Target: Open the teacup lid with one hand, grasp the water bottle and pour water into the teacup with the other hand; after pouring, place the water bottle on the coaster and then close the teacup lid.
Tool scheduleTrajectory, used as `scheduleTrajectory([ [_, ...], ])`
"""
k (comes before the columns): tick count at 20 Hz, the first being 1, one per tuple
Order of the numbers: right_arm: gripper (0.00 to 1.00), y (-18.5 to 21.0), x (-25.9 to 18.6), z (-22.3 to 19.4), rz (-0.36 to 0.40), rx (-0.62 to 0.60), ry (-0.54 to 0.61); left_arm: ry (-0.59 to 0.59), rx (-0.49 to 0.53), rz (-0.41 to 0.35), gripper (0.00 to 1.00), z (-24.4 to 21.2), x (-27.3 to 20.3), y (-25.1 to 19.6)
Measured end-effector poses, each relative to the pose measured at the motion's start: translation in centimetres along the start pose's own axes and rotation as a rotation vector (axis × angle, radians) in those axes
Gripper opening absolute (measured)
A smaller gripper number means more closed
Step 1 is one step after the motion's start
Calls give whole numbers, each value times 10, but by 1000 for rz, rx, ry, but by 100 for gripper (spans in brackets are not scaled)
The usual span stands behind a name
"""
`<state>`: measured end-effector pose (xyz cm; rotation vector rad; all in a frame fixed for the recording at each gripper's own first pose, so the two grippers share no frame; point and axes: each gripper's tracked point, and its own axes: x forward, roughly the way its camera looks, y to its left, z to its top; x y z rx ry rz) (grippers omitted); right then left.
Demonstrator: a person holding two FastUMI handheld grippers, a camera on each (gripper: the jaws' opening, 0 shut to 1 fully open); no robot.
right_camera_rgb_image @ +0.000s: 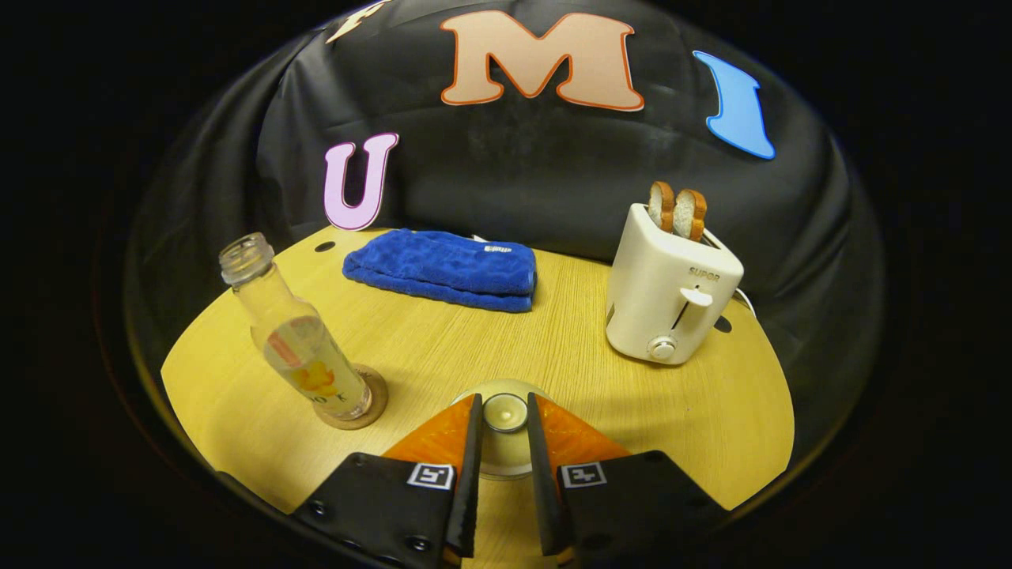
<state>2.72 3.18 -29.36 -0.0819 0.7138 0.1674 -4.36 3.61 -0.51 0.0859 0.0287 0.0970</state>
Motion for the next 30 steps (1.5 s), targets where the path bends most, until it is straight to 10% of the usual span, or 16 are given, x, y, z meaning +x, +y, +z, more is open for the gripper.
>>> scheduleTrajectory([
  [16, 35, -74, -98, 52, -134, 77, -152, 168, -71, -357, 94, -95, 22, -107],
  [30, 33, -138, -145, 30, -283, 87, -124, 392, -39, -483, 95, -223, 25, -155],
])
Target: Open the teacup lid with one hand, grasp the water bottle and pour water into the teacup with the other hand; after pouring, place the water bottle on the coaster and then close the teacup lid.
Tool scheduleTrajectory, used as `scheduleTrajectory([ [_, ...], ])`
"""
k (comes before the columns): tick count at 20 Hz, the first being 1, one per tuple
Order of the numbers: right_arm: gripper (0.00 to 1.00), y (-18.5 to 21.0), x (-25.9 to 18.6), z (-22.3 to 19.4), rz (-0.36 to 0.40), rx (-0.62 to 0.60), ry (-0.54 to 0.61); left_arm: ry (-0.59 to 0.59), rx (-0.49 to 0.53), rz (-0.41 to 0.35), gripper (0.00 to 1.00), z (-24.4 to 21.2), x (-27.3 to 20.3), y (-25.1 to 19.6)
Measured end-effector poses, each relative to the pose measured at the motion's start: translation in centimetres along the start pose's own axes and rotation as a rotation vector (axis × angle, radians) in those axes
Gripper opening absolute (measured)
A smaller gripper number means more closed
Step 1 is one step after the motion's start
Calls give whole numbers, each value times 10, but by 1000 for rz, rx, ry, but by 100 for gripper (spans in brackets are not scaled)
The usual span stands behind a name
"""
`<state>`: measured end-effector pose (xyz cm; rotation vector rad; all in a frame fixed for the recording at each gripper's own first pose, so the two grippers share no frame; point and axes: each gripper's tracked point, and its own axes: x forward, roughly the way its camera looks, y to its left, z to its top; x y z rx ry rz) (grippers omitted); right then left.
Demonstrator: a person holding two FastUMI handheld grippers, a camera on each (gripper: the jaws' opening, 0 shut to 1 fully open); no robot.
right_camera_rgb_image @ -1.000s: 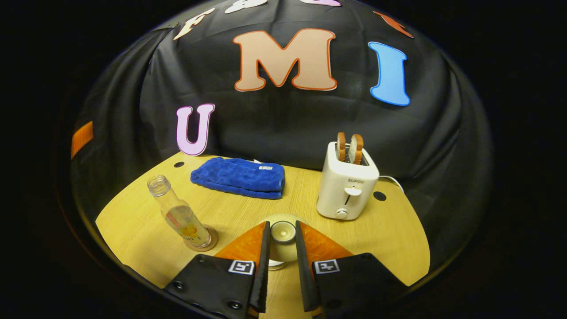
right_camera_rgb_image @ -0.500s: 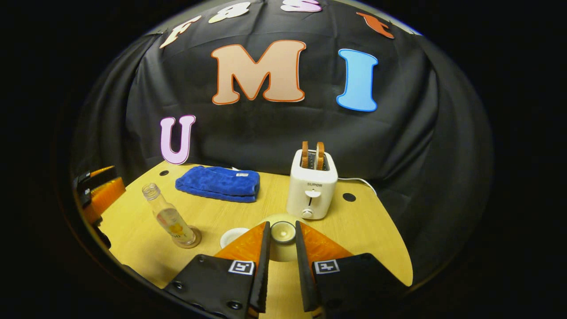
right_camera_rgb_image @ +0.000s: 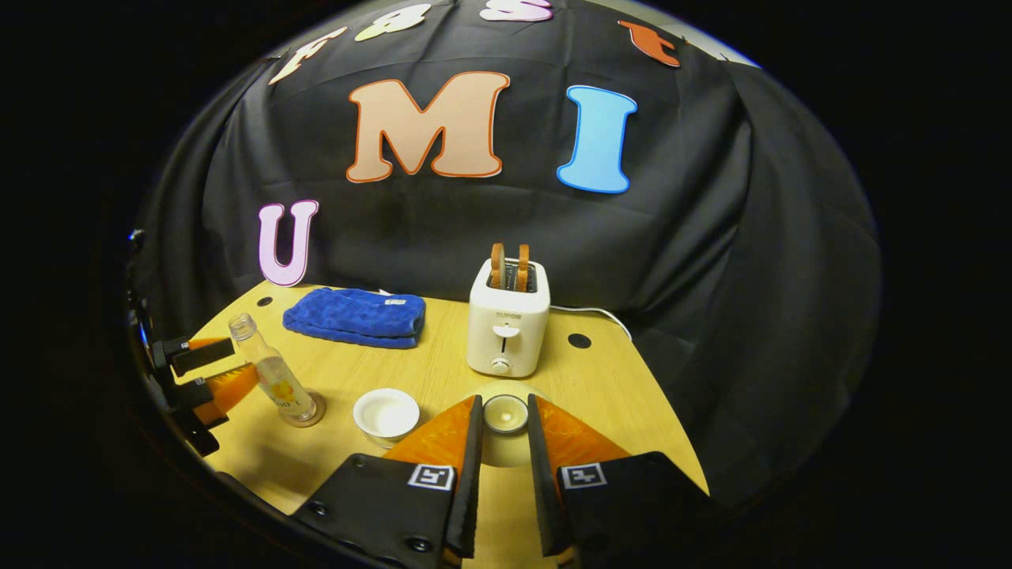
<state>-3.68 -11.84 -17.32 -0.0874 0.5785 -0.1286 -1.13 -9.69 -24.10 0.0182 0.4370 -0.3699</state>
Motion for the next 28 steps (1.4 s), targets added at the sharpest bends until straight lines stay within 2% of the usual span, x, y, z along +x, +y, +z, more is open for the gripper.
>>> scheduleTrajectory([
  [7, 35, -21, -13, -9, -51, -22, 20, 53, -4, -6, 95, -34, 23, -1],
  [8, 33, -23, -14, -11, -56, -25, 24, 55, -2, -5, 95, -36, 28, 0],
  [13, 35, -25, -19, -12, -60, -42, 27, 81, -6, 3, 95, -50, 44, 4],
  [23, 34, -12, -17, -15, -35, -60, 35, 101, 0, 4, 78, -66, 40, 4],
  [24, 35, -10, -17, -14, -31, -62, 33, 104, 9, 4, 74, -66, 42, 4],
  [28, 33, -8, -16, -14, -22, -58, 26, 141, 105, 6, 71, -65, 39, 8],
])
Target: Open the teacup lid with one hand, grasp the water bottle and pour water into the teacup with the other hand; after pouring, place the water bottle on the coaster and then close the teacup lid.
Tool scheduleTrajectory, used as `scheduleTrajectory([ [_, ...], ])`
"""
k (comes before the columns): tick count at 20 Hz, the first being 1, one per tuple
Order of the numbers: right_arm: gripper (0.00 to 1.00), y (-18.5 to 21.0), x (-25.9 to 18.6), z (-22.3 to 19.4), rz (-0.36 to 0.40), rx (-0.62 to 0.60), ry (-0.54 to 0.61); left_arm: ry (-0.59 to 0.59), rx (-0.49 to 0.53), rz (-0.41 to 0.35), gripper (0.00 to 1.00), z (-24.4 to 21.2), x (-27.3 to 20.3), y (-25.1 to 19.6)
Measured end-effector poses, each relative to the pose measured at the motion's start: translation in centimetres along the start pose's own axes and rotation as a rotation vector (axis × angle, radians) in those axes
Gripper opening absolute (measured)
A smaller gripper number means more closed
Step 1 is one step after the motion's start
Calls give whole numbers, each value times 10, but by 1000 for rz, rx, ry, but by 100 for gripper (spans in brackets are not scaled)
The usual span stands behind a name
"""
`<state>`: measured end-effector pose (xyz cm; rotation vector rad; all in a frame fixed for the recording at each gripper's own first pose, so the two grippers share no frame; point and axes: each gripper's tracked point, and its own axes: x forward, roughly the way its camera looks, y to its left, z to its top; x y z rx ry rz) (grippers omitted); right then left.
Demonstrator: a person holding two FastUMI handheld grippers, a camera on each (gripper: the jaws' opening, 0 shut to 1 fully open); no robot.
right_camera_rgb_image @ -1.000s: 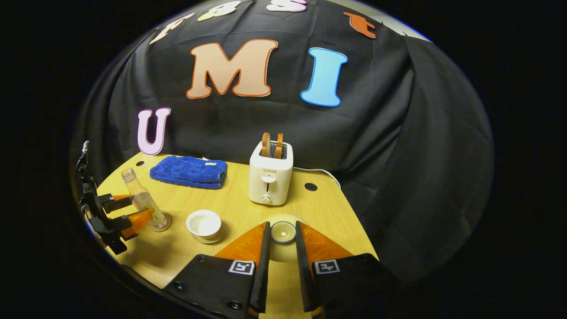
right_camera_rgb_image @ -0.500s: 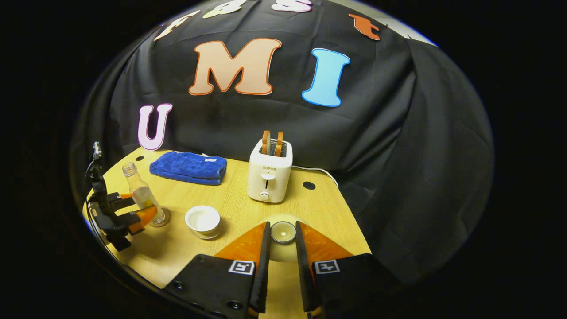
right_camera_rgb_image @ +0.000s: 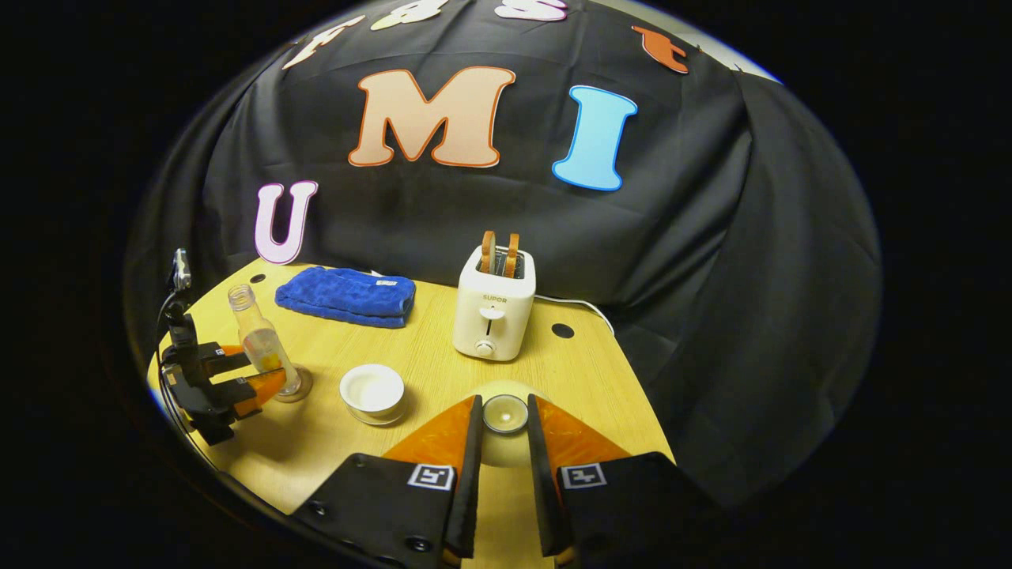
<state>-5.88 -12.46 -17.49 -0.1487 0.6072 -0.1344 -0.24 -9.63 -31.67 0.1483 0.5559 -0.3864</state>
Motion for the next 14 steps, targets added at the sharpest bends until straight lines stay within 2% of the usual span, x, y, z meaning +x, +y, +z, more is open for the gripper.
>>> scheduleTrajectory([
  [8, 33, -3, 6, -8, 9, 51, -2, 60, 216, -4, 68, 9, 0, 1],
  [14, 34, -19, 8, -19, 0, 103, -3, 80, 387, 2, 68, 28, 6, -6],
])
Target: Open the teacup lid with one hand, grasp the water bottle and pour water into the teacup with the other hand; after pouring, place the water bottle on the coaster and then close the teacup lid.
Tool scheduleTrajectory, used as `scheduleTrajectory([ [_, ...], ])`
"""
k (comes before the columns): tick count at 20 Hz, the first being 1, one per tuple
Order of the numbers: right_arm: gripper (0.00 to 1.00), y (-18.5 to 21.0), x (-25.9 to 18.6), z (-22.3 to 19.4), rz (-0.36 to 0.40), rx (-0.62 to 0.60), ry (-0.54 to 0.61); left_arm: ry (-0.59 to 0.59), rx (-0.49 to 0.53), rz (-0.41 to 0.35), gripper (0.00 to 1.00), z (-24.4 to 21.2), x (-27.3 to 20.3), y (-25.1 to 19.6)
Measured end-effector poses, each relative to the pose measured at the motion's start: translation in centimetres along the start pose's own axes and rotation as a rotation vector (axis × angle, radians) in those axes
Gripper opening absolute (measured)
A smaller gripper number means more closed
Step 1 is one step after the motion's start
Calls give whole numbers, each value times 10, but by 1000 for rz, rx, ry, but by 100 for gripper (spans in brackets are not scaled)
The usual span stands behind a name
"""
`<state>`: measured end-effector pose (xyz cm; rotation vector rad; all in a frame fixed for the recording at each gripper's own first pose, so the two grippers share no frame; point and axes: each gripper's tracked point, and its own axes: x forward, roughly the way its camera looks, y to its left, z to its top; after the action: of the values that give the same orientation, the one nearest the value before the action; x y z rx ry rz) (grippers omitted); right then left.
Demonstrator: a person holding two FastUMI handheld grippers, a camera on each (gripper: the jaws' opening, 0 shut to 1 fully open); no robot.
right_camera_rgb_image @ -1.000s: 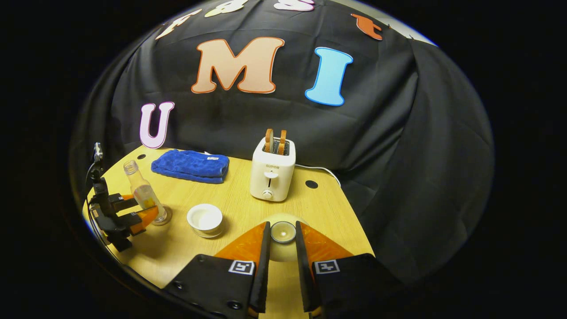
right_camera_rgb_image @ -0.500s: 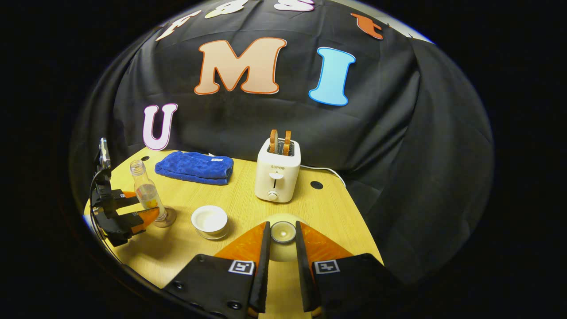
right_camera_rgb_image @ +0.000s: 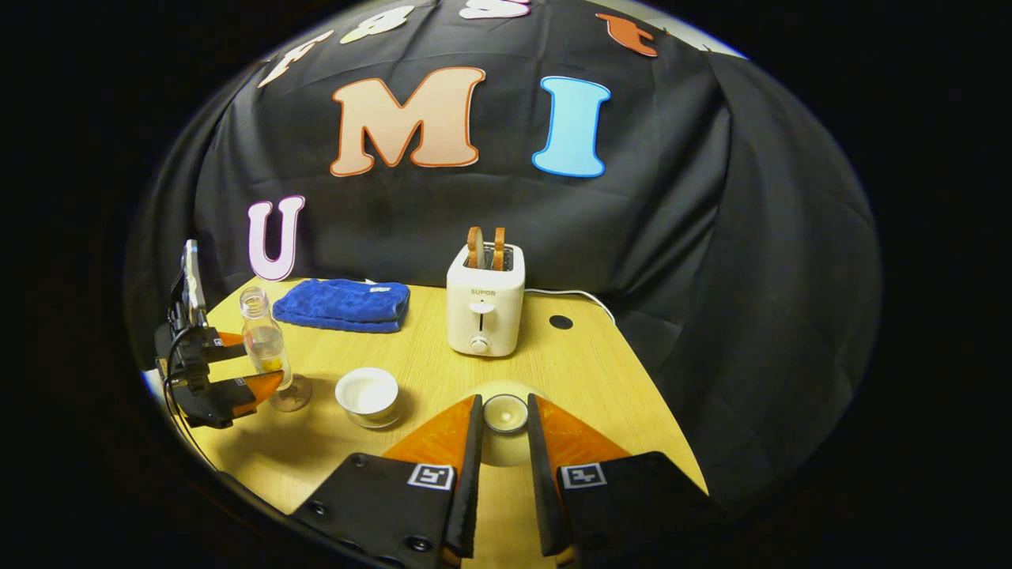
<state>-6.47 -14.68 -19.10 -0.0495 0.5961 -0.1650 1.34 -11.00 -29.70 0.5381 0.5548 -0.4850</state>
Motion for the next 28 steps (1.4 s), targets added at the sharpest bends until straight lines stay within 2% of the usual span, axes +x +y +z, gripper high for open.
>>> scheduleTrajectory([
  [5, 34, -15, -1, -10, -5, 36, 4, 35, 167, 16, 68, 9, 5, 4],
  [9, 35, -19, -2, -20, 6, 47, 10, 57, 245, -9, 68, 14, 10, -3],
  [13, 34, -20, 2, -27, 22, 58, 21, 95, 395, -20, 68, 11, 13, -6],
  [24, 33, -20, 3, -44, 47, 63, 56, 194, 666, -43, 68, 13, 33, -4],
  [28, 33, -18, 3, -44, 58, 56, 53, 247, 797, -40, 68, 10, 37, 0],
])
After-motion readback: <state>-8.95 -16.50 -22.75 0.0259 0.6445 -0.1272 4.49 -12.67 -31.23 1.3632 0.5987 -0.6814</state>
